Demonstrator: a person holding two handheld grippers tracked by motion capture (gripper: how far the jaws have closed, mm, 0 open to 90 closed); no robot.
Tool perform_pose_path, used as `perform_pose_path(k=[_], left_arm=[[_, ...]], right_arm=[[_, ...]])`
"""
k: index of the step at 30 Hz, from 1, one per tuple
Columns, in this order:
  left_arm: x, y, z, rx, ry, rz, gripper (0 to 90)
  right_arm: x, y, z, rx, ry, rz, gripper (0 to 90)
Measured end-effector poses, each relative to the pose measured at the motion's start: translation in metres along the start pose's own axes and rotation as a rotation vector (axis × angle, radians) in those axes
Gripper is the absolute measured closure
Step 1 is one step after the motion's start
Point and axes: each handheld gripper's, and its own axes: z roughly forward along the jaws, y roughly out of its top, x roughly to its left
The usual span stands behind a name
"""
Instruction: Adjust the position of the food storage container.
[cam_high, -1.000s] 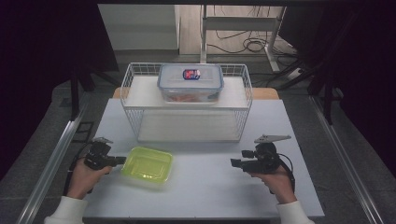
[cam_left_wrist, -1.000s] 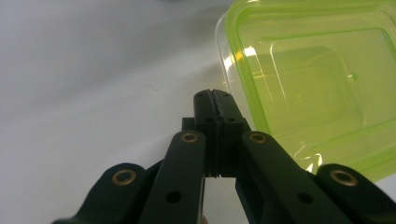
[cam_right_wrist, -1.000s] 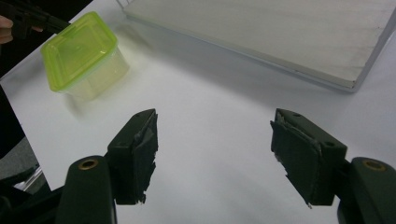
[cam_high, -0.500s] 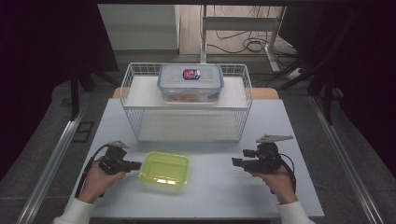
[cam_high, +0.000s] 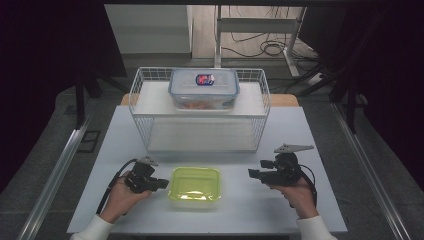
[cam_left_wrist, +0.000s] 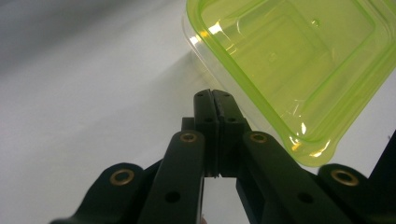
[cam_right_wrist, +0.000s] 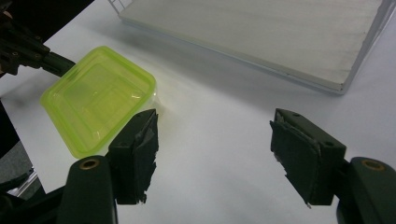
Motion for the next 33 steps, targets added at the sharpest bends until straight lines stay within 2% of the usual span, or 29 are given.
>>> perform_pose_path(k=[4,10,12,14,16,20,24,27,31,33], left_arm=[[-0.004,0.001,0.003,-0.001,-0.011,0.008,89.2],[-0.004,0.001,0.002,-0.007,-0.025,-0.004,89.0],[-0.003,0.001,0.0,-0.012,-0.013,-0.003,88.3],[0.001,0.001,-0.005,-0.039,0.0,-0.02,86.5],[0.005,0.0,-0.013,-0.073,0.018,-0.038,81.6],[0.009,0.0,-0.026,-0.14,0.02,-0.086,61.7],[0.01,0.001,-0.036,-0.167,0.033,-0.126,41.0],[0.008,0.002,-0.04,-0.178,0.043,-0.138,33.2],[0.005,0.002,-0.041,-0.179,0.035,-0.147,26.2],[0.002,0.002,-0.04,-0.174,0.07,-0.139,25.0]], right_arm=[[0.0,0.0,0.0,0.003,0.003,-0.005,31.9],[0.002,0.0,0.002,0.007,0.004,-0.013,31.9],[0.002,0.0,0.002,0.006,0.004,-0.013,31.9],[0.002,-0.001,0.002,0.002,0.005,-0.01,31.8],[0.002,-0.001,0.001,-0.007,0.015,-0.006,31.8],[0.002,-0.001,0.001,-0.018,0.04,0.01,30.9],[0.002,-0.001,0.004,-0.017,0.063,0.025,29.5],[0.003,-0.002,0.007,-0.011,0.074,0.031,28.5],[0.004,-0.004,0.011,-0.011,0.091,0.041,27.7],[0.005,-0.004,0.013,-0.013,0.113,0.055,27.8]])
